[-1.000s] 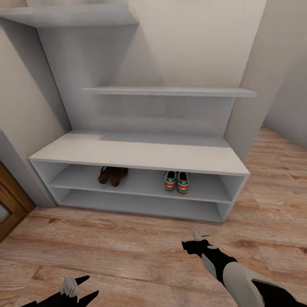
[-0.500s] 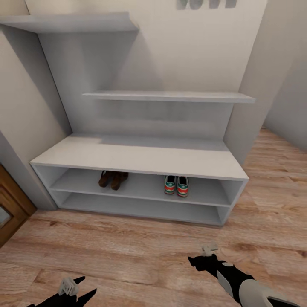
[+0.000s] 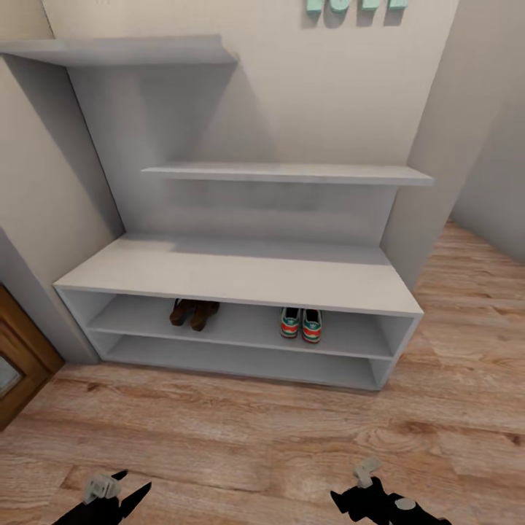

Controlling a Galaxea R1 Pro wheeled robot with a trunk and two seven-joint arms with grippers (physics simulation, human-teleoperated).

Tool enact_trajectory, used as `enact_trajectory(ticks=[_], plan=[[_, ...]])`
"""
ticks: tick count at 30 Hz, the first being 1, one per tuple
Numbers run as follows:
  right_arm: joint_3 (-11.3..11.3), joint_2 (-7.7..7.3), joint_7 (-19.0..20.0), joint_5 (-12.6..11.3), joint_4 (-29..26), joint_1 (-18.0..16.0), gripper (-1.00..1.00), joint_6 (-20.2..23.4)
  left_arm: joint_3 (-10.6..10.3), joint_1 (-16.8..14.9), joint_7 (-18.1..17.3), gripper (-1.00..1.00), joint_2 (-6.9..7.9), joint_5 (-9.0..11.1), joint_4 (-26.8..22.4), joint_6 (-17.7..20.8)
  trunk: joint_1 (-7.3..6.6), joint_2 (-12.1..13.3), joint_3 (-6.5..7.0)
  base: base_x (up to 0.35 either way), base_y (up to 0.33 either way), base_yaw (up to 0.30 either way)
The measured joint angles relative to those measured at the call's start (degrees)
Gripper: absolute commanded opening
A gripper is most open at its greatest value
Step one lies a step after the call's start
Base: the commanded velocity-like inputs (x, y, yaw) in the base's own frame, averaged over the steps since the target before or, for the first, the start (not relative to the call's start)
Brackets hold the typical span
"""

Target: Pick up the two gym shoes and the two sandals from the corridor floor and place them onto the hallstand (shoe rack) in the corridor, making sure they are on the rack and not on the floor. Arrange them so the two gym shoes are next to each other and the two sandals are next to each other.

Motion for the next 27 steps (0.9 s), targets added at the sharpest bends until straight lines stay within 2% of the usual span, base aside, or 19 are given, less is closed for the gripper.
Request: enact_trajectory(ticks=[3, 4, 9, 11, 12, 18, 24, 27], plan=[[0.0, -0.2, -0.1, 0.1, 0.1, 0.7, 1.0, -1.6, 0.2, 0.2, 2.0, 1.0, -0.01, 0.0, 1.1, 0.0, -0.66, 1.2, 0.54, 0.0, 0.0, 0.0], [0.1, -0.32, -0.2, 0.1, 0.1, 2.0, 1.0, -3.0, 0.4, 0.5, 6.1, 1.0, -0.32, -0.1, 2.9, -0.1, -0.88, 1.6, 0.71, 0.0, 0.0, 0.0], [-0.1, -0.27, -0.3, 0.1, 0.1, 2.8, 1.0, -3.5, 0.4, 0.5, 9.0, 1.0, -0.52, 0.0, 3.9, -0.9, -1.98, 3.6, 1.62, 0.0, 0.0, 0.0], [-0.1, -0.16, -0.4, 0.0, 0.1, 3.8, 1.0, -3.7, 0.4, 0.6, 13.9, 1.0, -0.82, 0.0, 5.6, -2.2, -2.42, 4.4, 1.97, 0.0, 0.0, 0.0], [-0.1, -0.16, -0.4, 0.0, 0.1, 3.8, 1.0, -3.7, 0.4, 0.5, 14.0, 1.0, -0.82, 0.0, 5.7, -2.2, -2.64, 4.8, 2.16, 0.0, 0.0, 0.0], [-0.1, -0.03, -0.4, 0.0, 0.1, 4.7, 1.0, -4.7, 0.2, 0.6, 20.6, 1.0, -1.96, 0.0, 7.4, -2.9, -3.95, 7.2, 3.23, 0.0, 0.0, 0.0], [-0.3, -0.09, -0.5, -0.1, 0.1, 5.3, 1.0, -6.1, 0.2, 0.6, 23.3, 1.0, -2.65, 0.3, 7.8, -3.4, -5.27, 9.6, 4.31, 0.0, 0.0, 0.0], [-0.4, -0.28, -0.6, -0.2, 0.0, 5.5, 1.0, -6.6, 0.4, 0.6, 24.1, 1.0, -3.95, 0.4, 8.0, -3.6, -5.93, 10.8, 4.85, 0.0, 0.0, 0.0]])
